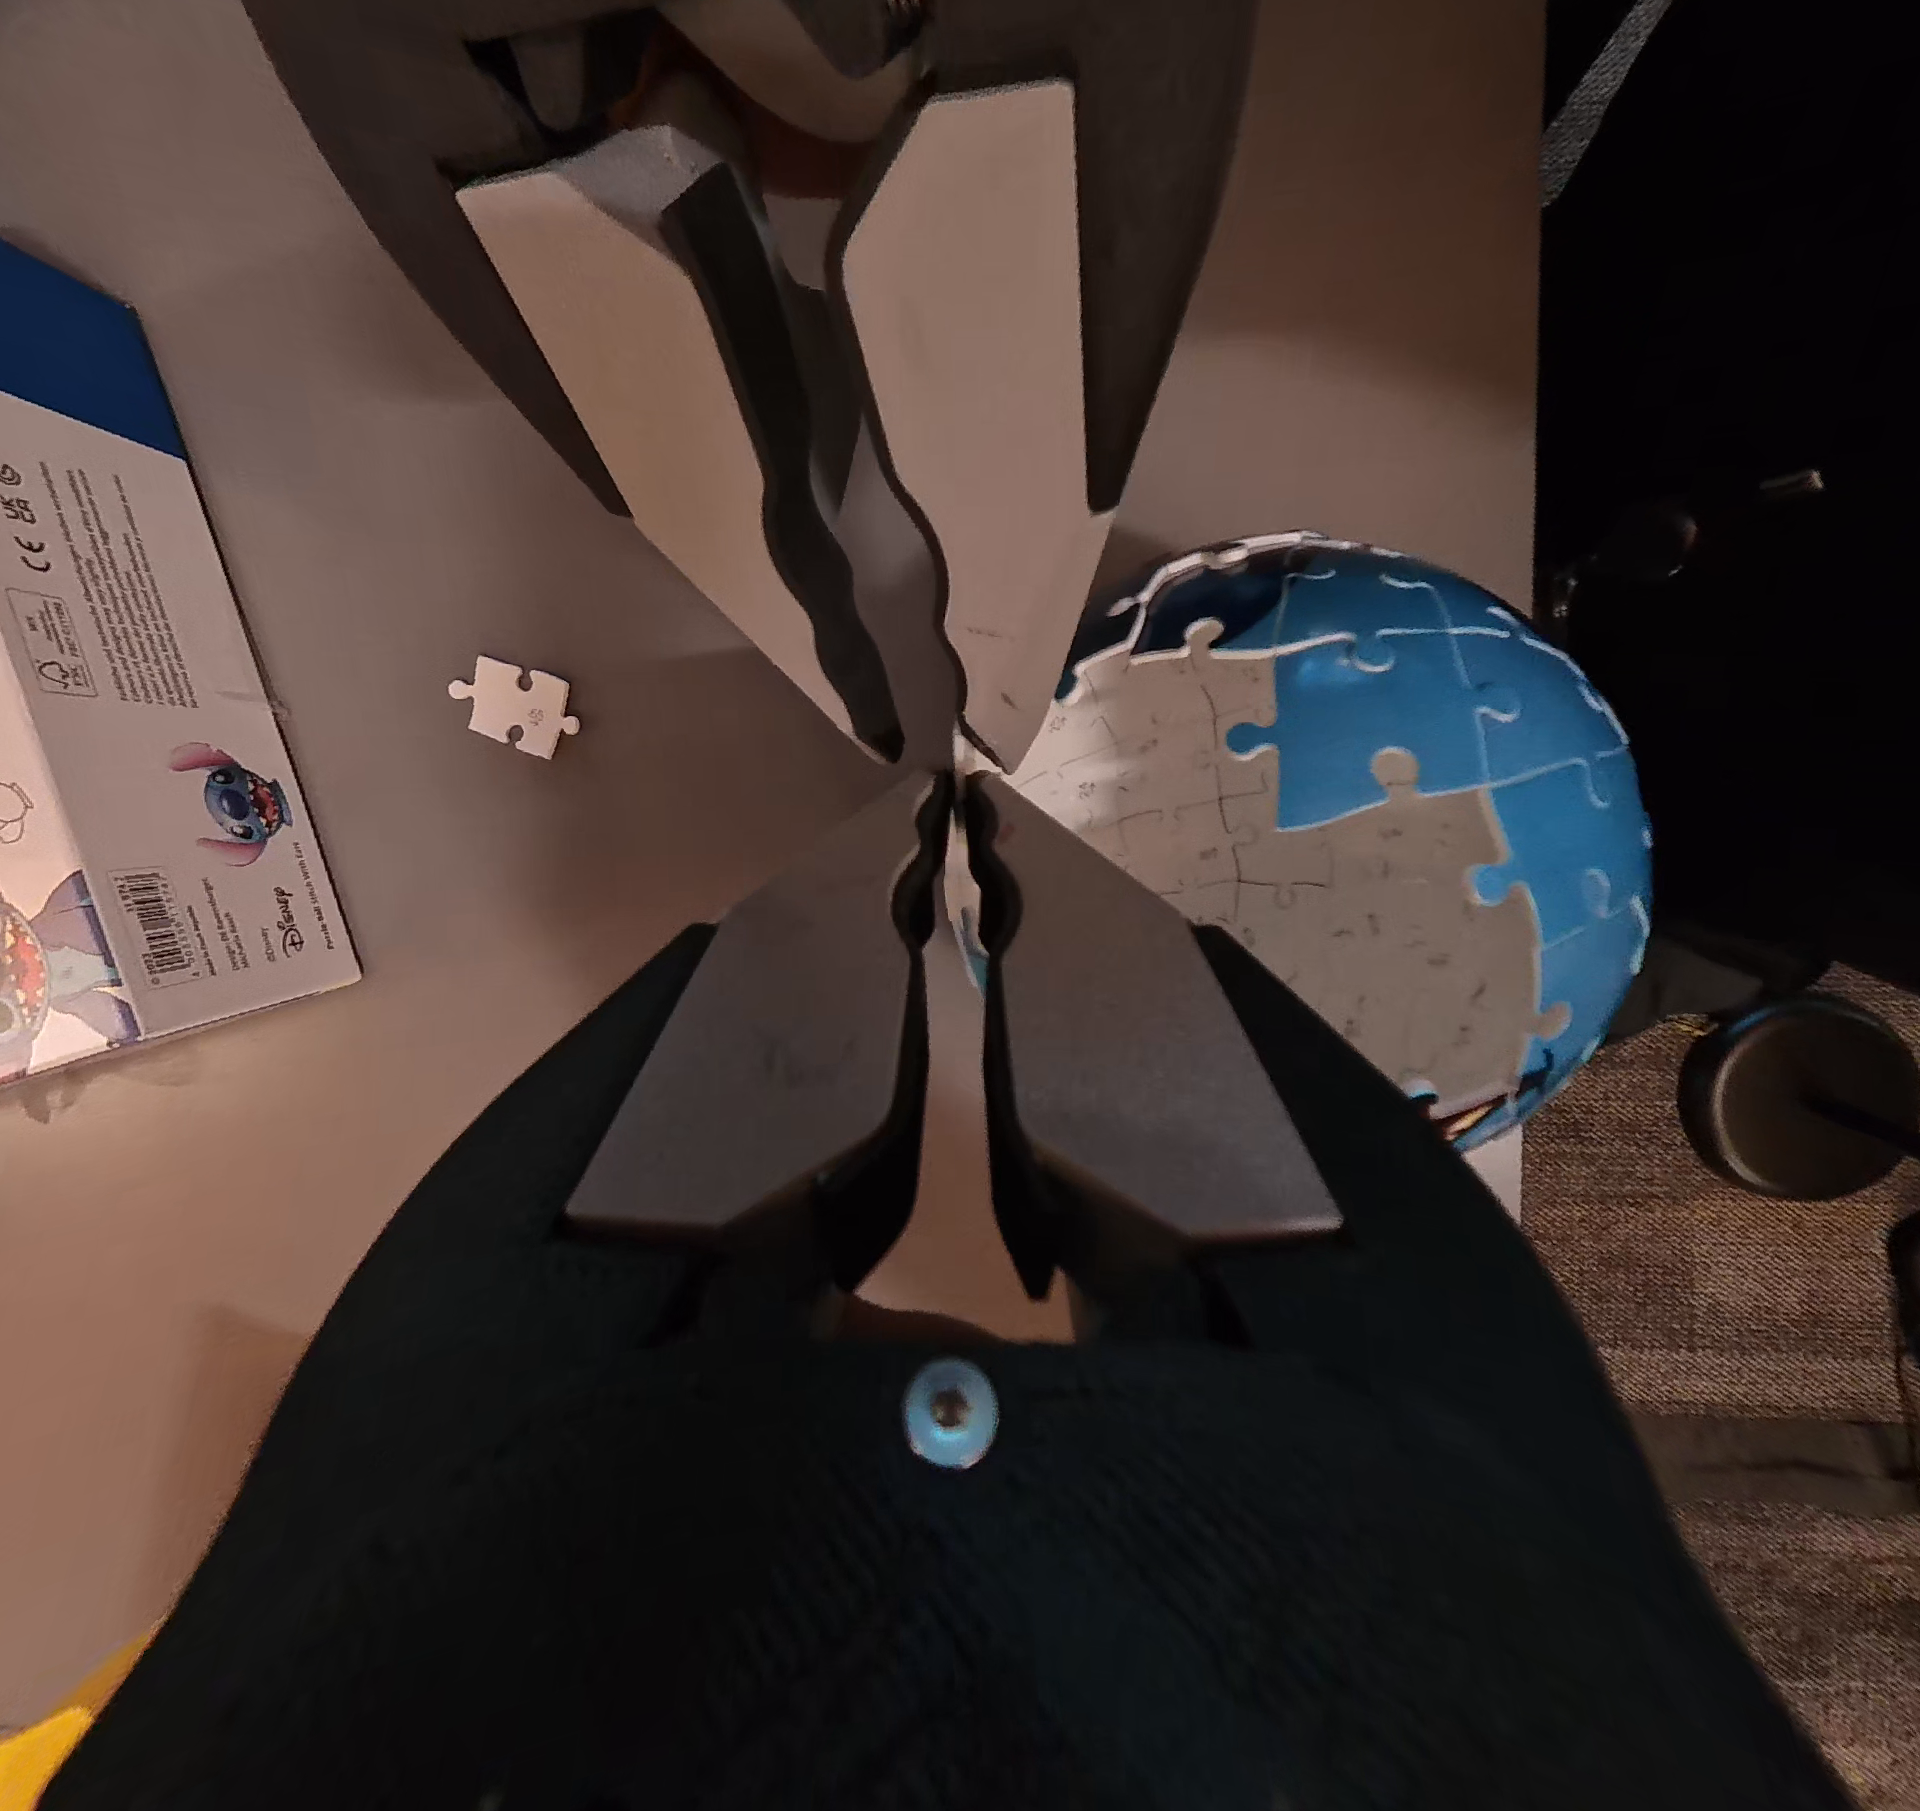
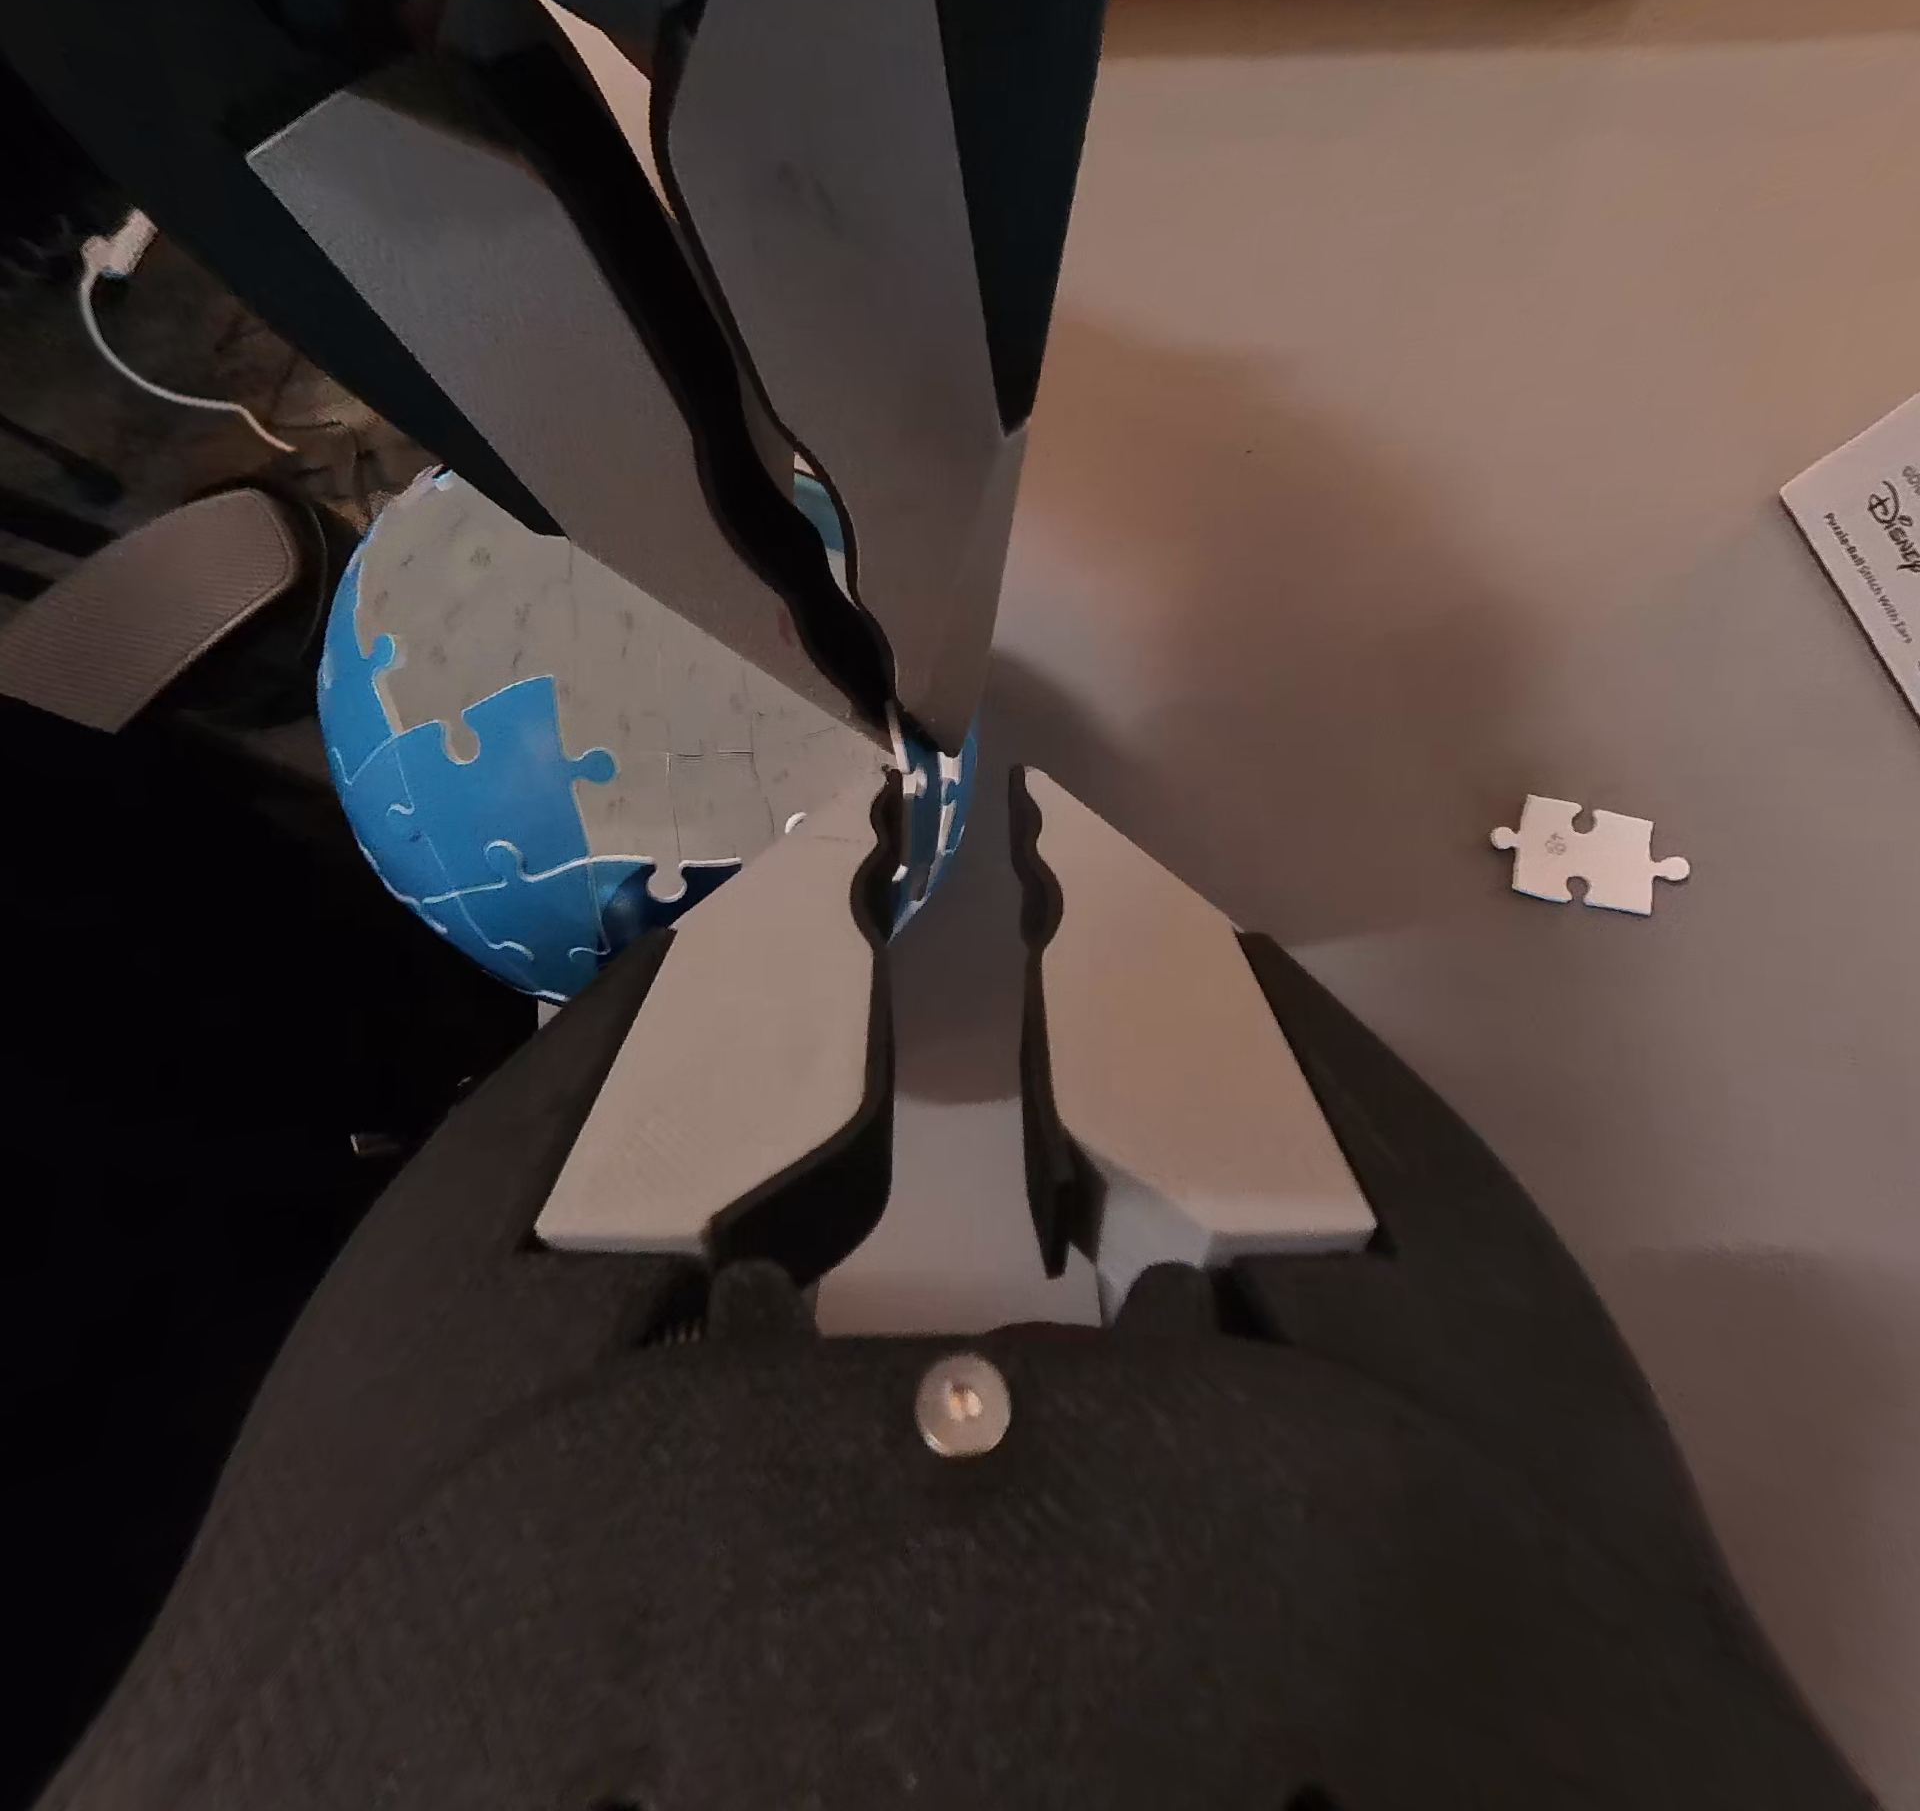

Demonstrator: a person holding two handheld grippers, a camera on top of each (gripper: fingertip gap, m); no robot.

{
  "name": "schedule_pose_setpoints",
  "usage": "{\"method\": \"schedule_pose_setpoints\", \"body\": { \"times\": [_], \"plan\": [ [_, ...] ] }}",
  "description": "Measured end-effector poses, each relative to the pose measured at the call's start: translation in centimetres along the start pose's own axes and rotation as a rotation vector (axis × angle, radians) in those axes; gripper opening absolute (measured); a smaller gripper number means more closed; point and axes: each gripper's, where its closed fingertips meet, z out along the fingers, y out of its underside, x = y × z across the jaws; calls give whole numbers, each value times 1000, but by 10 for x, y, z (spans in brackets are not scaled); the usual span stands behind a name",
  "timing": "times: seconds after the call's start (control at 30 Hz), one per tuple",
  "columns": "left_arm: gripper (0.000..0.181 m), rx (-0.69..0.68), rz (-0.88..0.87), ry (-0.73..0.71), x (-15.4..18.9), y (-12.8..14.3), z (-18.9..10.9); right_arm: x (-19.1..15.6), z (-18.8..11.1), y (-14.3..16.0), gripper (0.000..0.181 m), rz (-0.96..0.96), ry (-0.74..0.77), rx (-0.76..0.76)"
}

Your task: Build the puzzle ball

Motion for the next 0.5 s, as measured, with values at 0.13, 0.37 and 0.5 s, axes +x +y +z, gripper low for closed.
{"method": "schedule_pose_setpoints", "body": {
  "times": [0.13, 0.37, 0.5],
  "plan": [
    [0, -14, 14, 9, 3, 3, 1, -1, 2, 2, 16, -17, 5, -49],
    [0, -37, 23, 5, 2, 5, 1, 2, -8, 1, 22, -22, 3, -61],
    [0, -59, 48, 24, 1, 6, 1, 0, -6, 1, 20, -15, -12, -62]
  ]
}}
